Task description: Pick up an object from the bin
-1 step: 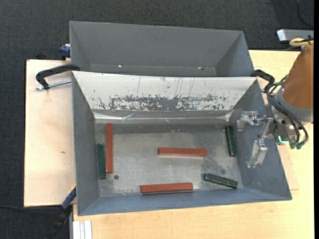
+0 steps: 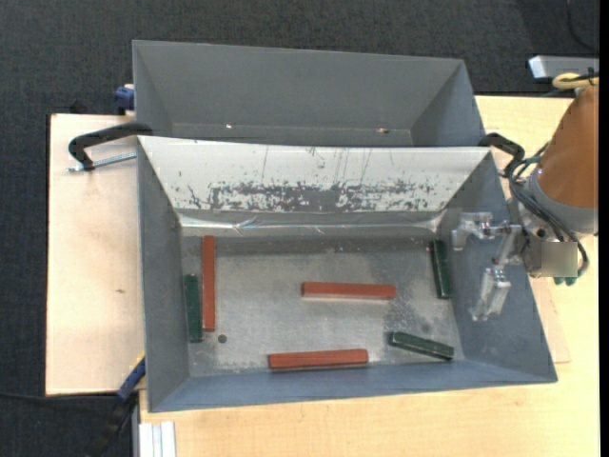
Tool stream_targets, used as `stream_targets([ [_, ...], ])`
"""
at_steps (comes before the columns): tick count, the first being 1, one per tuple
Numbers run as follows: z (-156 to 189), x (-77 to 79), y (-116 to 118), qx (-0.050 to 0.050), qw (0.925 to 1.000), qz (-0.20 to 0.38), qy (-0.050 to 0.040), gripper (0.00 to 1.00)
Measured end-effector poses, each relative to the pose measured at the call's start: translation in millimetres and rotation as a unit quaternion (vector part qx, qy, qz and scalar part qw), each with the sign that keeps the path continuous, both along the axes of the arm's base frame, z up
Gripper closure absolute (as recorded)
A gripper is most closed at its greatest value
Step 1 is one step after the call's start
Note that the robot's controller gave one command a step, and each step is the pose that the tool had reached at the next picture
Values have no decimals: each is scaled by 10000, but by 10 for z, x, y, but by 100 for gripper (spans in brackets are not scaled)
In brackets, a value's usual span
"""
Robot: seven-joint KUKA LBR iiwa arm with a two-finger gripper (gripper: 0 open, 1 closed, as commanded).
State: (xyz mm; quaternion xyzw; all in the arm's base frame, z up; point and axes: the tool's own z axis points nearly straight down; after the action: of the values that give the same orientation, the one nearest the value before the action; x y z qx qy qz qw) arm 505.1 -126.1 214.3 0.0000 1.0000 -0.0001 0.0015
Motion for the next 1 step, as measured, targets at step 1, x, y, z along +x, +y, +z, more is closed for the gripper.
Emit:
stream_targets([
  [1,-684,-31,359,-2,9993,371,-14,0],
])
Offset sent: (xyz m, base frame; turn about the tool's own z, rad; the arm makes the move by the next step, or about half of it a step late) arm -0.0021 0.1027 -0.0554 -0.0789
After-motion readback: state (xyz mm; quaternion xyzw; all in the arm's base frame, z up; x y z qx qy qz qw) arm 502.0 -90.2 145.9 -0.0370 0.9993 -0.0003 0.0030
